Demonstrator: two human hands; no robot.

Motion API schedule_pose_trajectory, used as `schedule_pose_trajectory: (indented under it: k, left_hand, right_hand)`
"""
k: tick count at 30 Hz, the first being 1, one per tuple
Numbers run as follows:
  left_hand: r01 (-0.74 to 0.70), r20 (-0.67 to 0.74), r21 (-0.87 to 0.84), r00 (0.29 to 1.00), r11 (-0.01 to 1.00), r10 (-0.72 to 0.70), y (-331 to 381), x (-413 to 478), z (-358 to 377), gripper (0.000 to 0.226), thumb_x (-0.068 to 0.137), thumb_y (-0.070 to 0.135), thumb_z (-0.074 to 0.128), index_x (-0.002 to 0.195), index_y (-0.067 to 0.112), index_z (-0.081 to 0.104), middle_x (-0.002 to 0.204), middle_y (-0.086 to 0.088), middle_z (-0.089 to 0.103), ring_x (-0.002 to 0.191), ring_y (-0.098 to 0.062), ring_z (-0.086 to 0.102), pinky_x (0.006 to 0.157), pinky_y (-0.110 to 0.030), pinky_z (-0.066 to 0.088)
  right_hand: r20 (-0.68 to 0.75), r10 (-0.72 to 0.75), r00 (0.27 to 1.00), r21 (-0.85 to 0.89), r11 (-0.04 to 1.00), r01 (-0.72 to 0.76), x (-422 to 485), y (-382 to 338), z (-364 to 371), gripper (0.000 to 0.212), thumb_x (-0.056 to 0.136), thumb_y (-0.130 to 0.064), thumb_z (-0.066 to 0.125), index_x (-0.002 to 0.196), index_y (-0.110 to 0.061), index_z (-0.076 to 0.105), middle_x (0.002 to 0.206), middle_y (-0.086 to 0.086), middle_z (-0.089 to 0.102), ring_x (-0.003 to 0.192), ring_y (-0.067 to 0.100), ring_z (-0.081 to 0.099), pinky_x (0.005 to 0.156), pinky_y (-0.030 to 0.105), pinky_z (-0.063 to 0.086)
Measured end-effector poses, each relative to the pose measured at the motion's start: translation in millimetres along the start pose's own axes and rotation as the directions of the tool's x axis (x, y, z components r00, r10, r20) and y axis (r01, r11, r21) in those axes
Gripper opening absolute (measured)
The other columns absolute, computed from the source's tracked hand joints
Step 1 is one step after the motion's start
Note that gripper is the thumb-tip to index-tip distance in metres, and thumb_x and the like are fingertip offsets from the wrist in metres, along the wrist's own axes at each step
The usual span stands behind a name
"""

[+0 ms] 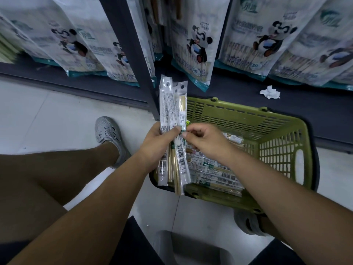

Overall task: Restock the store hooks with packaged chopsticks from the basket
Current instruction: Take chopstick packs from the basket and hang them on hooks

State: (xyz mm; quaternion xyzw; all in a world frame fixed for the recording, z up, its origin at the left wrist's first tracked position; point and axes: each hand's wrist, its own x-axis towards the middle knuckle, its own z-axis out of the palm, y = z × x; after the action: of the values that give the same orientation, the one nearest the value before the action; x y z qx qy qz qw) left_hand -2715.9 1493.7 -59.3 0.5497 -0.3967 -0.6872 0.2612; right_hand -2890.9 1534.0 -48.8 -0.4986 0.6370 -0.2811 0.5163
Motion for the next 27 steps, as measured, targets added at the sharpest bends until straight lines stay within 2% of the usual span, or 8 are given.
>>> schedule_pose_trajectory:
  k: [3, 6, 9, 13, 16, 19, 22, 27]
  left_hand:
    - [-0.011, 0.007, -0.035, 1.000, 0.999, 0.011, -2, 0, 1, 0.034, 0.098, 0.015, 0.068, 0.131, 0.013, 0.062, 0.117, -0.007, 0.076, 0.107, -0.024, 0.073, 0.093, -0.039, 0.059]
    - [-0.020, 0.020, 0.000, 1.000, 1.000, 0.020, -3, 1, -1, 0.038, 0.097, 0.015, 0.069, 0.134, 0.011, 0.060, 0.121, -0.008, 0.075, 0.110, -0.025, 0.072, 0.093, -0.038, 0.059]
    - [-0.021, 0.052, 0.052, 0.998, 0.998, 0.018, -2, 3, -5, 0.042, 0.093, 0.009, 0.073, 0.133, 0.009, 0.059, 0.119, -0.008, 0.076, 0.106, -0.024, 0.074, 0.088, -0.035, 0.060]
    - [0.006, 0.016, 0.088, 1.000, 0.996, -0.007, 1, 6, -14, 0.040, 0.090, 0.008, 0.076, 0.128, 0.013, 0.063, 0.112, -0.006, 0.078, 0.100, -0.023, 0.076, 0.091, -0.044, 0.060]
    - [0.021, -0.040, 0.076, 0.999, 0.997, -0.018, 2, 10, -23, 0.036, 0.089, 0.008, 0.077, 0.121, 0.016, 0.063, 0.108, -0.006, 0.078, 0.098, -0.028, 0.076, 0.092, -0.051, 0.060]
    - [0.009, -0.049, 0.085, 0.999, 0.996, -0.005, -3, 12, -27, 0.035, 0.090, 0.005, 0.075, 0.120, 0.016, 0.063, 0.109, -0.007, 0.078, 0.098, -0.033, 0.076, 0.090, -0.052, 0.060]
    - [-0.008, -0.043, 0.098, 0.999, 0.995, 0.013, -7, 13, -27, 0.037, 0.090, 0.005, 0.074, 0.123, 0.015, 0.062, 0.108, -0.006, 0.078, 0.095, -0.031, 0.076, 0.084, -0.046, 0.062]
    - [-0.033, -0.039, 0.130, 0.998, 0.991, 0.039, -9, 14, -26, 0.034, 0.090, 0.006, 0.075, 0.119, 0.021, 0.064, 0.110, -0.001, 0.078, 0.099, -0.024, 0.076, 0.090, -0.047, 0.060]
  right_hand:
    - [0.019, -0.089, 0.996, -0.131, 0.987, 0.090, 1, -2, 4, 0.021, 0.103, -0.027, 0.058, 0.084, -0.027, 0.065, 0.065, -0.002, 0.056, 0.057, 0.008, 0.048, 0.058, 0.031, 0.040]
    - [0.104, -0.057, 0.993, -0.184, 0.980, 0.076, 3, 3, 0, 0.025, 0.107, -0.030, 0.050, 0.096, -0.015, 0.067, 0.068, -0.001, 0.053, 0.061, 0.013, 0.051, 0.058, 0.029, 0.039]
    - [0.092, -0.076, 0.993, -0.213, 0.973, 0.094, 8, 14, -4, 0.024, 0.105, -0.032, 0.054, 0.098, -0.016, 0.070, 0.065, -0.013, 0.056, 0.057, -0.001, 0.049, 0.055, 0.025, 0.037]
    - [-0.003, 0.019, 1.000, -0.159, 0.987, -0.019, 14, 51, -6, 0.021, 0.098, -0.034, 0.065, 0.113, -0.022, 0.074, 0.093, -0.016, 0.067, 0.076, -0.008, 0.058, 0.064, 0.016, 0.041]
    - [0.117, 0.262, 0.958, -0.381, 0.902, -0.200, 4, 97, -8, 0.035, 0.095, -0.034, 0.069, 0.128, -0.022, 0.065, 0.111, -0.004, 0.064, 0.101, 0.015, 0.064, 0.084, 0.028, 0.052]
    - [0.203, 0.392, 0.897, -0.635, 0.750, -0.183, -10, 132, 0, 0.048, 0.090, -0.044, 0.073, 0.131, -0.023, 0.060, 0.124, 0.002, 0.062, 0.111, 0.024, 0.060, 0.092, 0.036, 0.051]
    - [0.196, 0.388, 0.901, -0.745, 0.656, -0.120, -16, 146, 12, 0.055, 0.085, -0.047, 0.075, 0.131, -0.023, 0.058, 0.128, 0.004, 0.053, 0.116, 0.025, 0.052, 0.086, 0.032, 0.045]
    - [0.192, 0.350, 0.917, -0.771, 0.632, -0.081, -17, 153, 21, 0.048, 0.084, -0.042, 0.077, 0.124, -0.021, 0.060, 0.121, 0.005, 0.058, 0.109, 0.025, 0.058, 0.089, 0.036, 0.051]
